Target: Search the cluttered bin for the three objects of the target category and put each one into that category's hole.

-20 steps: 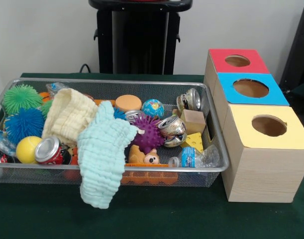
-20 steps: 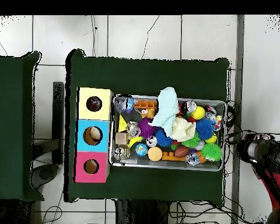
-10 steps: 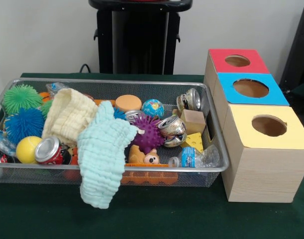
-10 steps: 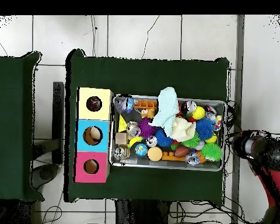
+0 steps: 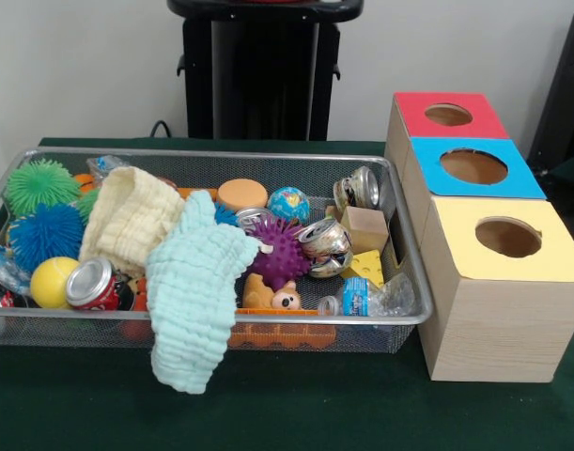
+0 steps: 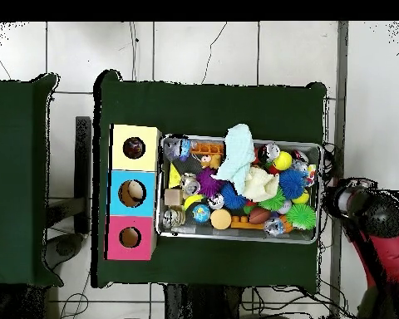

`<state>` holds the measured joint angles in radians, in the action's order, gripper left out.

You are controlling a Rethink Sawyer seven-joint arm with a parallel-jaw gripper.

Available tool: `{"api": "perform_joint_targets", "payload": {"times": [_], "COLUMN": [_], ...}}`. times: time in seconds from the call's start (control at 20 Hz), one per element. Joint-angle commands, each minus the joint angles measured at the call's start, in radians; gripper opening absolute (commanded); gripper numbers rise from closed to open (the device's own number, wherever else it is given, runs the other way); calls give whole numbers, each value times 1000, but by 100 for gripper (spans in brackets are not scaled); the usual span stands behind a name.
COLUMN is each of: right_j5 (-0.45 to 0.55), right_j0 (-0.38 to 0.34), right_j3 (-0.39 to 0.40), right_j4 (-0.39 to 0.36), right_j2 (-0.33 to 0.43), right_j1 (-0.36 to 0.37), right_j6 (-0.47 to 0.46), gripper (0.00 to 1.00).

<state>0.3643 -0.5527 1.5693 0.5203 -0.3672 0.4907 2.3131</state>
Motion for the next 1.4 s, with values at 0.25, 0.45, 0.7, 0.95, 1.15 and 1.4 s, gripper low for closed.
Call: {"api": "perform_joint_targets", "payload": {"times": [0.25, 0.45, 0.7, 0.95, 1.15, 1.4], "right_j5": [-151, -184, -192, -156, -135, -108], "right_j0": [19, 17, 14, 26, 32, 22], "right_j3": [164, 177, 176, 154, 150, 177], "right_j4": [94, 112, 123, 130, 137, 162], "right_j2": [182, 200, 204, 178, 176, 223], "right_j1": [-62, -73, -76, -75, -70, -41], "right_j6": [248, 246, 230, 221, 224, 227], "gripper": [0, 0, 0, 0, 0, 0]}}
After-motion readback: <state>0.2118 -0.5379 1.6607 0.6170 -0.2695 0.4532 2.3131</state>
